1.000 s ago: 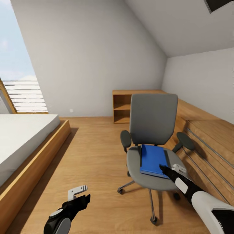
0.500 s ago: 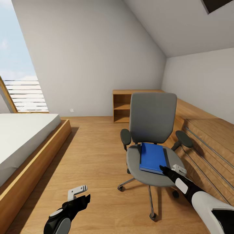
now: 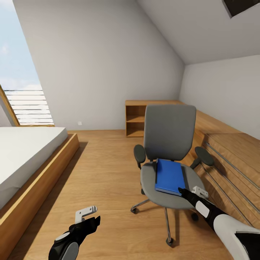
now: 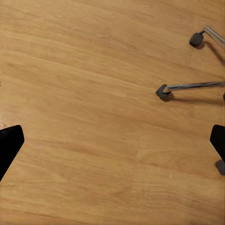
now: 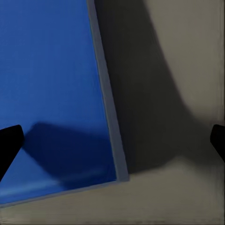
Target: In the bedroom, organize the workspace by keeping the computer under the desk, ensuring the monitor is on the desk, placing the keyboard on the desk next to the monitor, placing the mouse on the desk next to the keyboard, moving the folder from the swivel chair onto the desk next to the mouse, stacking the notebook on top of the folder with the pen on top of the notebook, and positioning the swivel chair next to the desk.
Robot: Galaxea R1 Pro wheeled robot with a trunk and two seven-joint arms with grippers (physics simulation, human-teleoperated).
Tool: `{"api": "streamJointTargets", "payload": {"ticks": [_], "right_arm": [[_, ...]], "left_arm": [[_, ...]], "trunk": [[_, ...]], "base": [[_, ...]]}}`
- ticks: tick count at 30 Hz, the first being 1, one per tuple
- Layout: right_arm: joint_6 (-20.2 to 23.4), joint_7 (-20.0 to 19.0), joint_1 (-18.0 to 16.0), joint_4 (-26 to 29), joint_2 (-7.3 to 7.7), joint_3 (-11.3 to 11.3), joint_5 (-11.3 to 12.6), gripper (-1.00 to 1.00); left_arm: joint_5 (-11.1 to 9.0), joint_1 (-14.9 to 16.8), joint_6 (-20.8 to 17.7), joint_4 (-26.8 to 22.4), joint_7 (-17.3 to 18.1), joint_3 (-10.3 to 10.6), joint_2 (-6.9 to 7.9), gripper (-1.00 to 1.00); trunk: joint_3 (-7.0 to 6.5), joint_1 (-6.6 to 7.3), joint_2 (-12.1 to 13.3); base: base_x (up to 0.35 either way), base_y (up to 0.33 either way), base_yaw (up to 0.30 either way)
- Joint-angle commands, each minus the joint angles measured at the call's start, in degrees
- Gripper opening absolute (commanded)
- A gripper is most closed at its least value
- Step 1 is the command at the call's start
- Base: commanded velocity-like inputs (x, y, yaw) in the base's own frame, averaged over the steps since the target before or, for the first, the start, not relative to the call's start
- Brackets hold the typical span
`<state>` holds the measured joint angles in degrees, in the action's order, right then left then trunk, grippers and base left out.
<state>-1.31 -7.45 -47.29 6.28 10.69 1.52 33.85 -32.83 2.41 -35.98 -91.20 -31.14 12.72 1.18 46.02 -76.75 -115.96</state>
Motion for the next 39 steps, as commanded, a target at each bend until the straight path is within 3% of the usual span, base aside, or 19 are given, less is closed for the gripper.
{"api": "streamJointTargets", "payload": {"ticks": [1,7,24,39], "right_arm": [[-0.18,-0.11,0.01,-0.39,0.01,0.86,0.34,1.0],[-0.19,-0.11,0.01,-0.39,-0.02,0.86,0.34,1.0],[-0.21,-0.24,0.01,-0.23,-0.06,0.87,0.31,1.0],[-0.27,-1.04,0.01,1.06,0.0,0.65,0.5,1.0]], "left_arm": [[-0.57,0.05,-0.06,-0.06,-0.59,0.15,0.05,1.0],[-0.64,0.05,-0.05,-0.04,-0.67,0.2,-0.02,1.0],[-0.74,0.05,-0.06,-0.03,-0.7,0.2,-0.01,1.0],[-0.67,0.05,-0.05,0.93,-0.69,0.2,0.02,1.0]], "trunk": [[-0.12,0.23,0.4],[-1.19,1.55,2.8],[-1.19,1.55,2.8],[-1.19,1.55,2.8]], "base": [[0.0,0.0,0.0],[0.0,0.0,0.0],[0.002,0.0,0.0],[0.127,0.0,0.0]]}}
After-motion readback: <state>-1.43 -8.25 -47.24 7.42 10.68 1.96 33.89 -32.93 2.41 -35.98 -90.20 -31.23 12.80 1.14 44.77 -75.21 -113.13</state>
